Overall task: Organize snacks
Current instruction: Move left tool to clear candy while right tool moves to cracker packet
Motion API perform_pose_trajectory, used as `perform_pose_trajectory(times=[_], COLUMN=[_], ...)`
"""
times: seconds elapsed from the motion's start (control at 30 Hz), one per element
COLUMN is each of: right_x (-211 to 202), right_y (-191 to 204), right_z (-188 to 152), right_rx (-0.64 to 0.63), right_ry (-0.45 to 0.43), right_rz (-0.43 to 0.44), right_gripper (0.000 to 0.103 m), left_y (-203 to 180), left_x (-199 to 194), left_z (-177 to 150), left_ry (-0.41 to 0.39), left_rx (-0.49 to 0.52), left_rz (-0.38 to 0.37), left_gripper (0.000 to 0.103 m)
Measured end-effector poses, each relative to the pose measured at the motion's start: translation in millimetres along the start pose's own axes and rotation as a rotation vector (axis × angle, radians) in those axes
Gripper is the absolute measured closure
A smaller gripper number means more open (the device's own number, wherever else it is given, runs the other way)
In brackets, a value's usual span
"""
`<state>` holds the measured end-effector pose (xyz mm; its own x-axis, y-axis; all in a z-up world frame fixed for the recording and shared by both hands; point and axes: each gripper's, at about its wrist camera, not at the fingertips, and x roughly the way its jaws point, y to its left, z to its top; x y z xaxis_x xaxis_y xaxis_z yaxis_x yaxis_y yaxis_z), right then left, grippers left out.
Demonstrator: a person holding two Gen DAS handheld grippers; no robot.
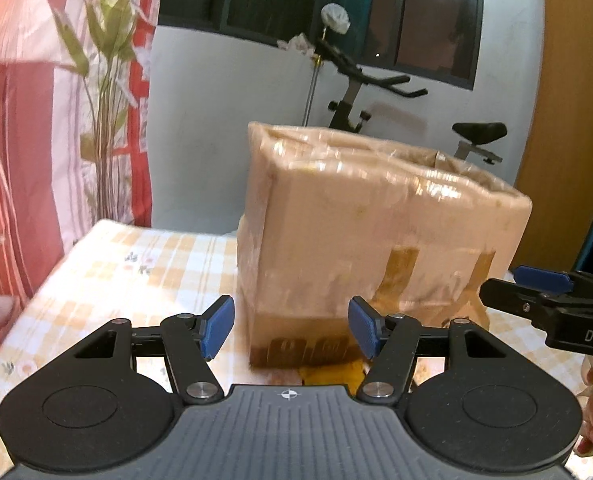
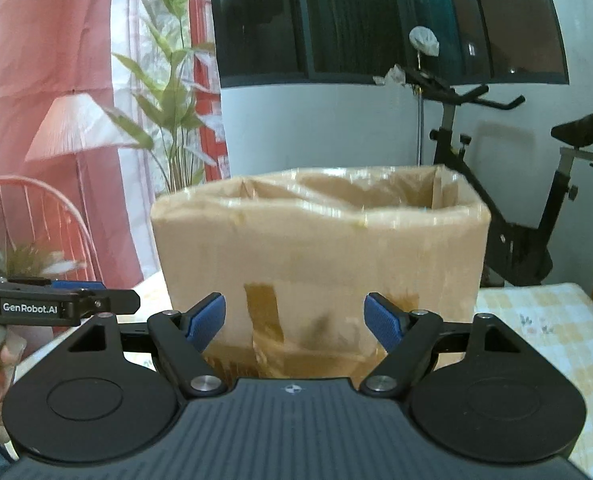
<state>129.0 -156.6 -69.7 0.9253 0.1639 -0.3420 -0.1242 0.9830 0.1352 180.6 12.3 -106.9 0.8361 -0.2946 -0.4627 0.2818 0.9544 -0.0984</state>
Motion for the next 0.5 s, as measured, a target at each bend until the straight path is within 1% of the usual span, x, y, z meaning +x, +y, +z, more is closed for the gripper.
perform_pose_trajectory(times=[0.2,0.33,0.5], right_x=[0,2,10], right_y=[-7,-13,-20], right_z=[-27,-48,-64], right_rx=[0.023,0.048,0.076], right_ry=[0.066,0.132,0.205], right_rz=[-0.009,-0.014,-0.023], right_gripper=[0.024,0.024,0.024], left_y=[3,7,11], left_x=[6,7,12], left_z=[-19,-36,-47], left_ry=[0.043,0.076,0.108], left_rx=[-0.025,-0.038,-0.061], left_rz=[0.018,0.031,0.038], left_gripper=[0.038,0.038,0.038])
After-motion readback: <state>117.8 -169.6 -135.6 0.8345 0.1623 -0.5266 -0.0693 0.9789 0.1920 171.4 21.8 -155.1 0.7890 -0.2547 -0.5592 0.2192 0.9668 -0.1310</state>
